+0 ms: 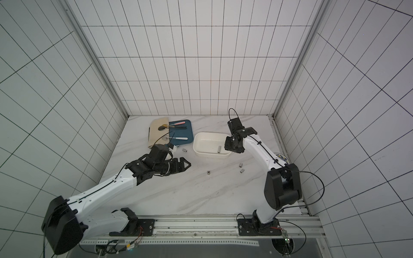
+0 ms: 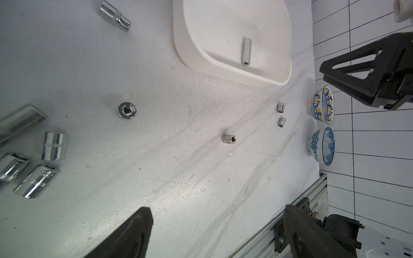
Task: Put the socket on the desktop into the storage box
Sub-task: Pick up the socket head from the center of the board.
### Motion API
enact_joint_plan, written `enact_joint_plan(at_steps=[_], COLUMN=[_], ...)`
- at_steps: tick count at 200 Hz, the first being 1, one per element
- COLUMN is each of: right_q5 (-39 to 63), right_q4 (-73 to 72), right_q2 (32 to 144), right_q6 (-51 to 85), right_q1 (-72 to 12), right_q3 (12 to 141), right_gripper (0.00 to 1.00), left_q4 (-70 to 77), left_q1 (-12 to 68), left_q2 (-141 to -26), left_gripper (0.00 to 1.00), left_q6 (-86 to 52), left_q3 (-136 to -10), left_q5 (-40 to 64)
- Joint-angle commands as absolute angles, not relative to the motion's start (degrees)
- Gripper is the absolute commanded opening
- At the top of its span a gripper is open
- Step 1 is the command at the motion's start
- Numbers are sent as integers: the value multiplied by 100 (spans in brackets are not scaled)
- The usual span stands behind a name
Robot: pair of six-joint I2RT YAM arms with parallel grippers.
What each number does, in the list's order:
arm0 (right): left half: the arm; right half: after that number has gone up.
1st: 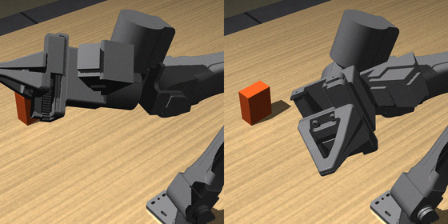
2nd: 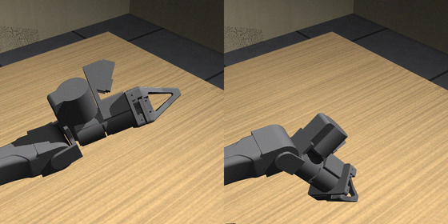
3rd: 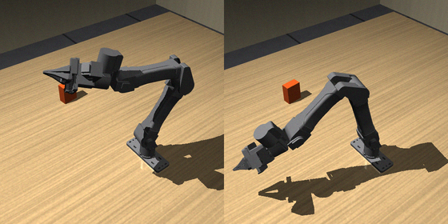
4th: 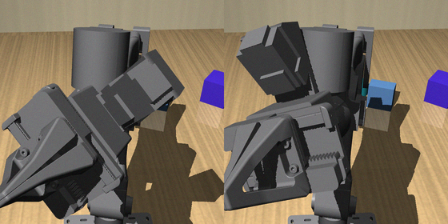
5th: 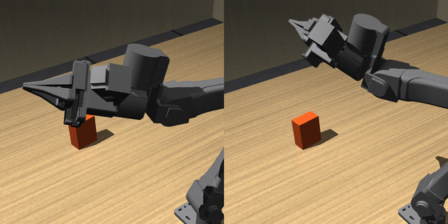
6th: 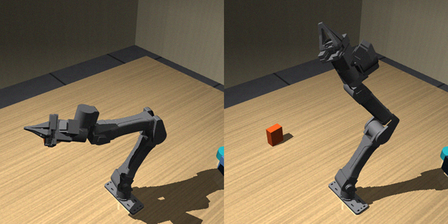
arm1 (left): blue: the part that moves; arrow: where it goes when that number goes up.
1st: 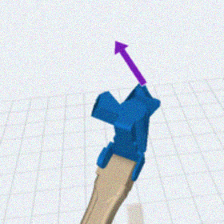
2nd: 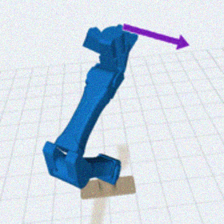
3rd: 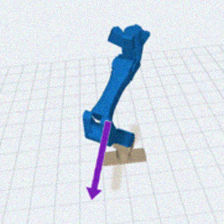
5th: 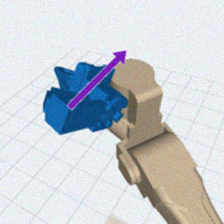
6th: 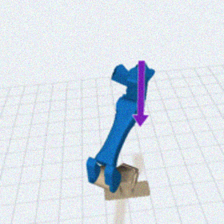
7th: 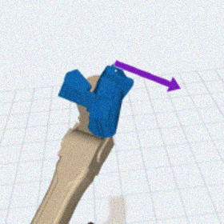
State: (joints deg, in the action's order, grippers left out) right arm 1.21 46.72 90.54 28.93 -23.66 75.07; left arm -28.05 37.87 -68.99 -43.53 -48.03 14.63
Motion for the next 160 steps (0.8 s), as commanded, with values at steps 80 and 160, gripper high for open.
enact_joint_plan(at_steps=[80,160], right_q5=[105,219], right_q4=[4675,4228], right_q2=[7956,8370], right_q6=[2944,3006], right_q1=[-1619,-1433], right_q3=[5795,5302], right_gripper=[44,44], left_q4=[-2307,-2232], left_q1=[4766,4919], left_q2=[-7768,-7938], left_gripper=[94,93], left_q6=[-4289,-4244], left_q3=[-5210,-5291], left_q5=[987,984])
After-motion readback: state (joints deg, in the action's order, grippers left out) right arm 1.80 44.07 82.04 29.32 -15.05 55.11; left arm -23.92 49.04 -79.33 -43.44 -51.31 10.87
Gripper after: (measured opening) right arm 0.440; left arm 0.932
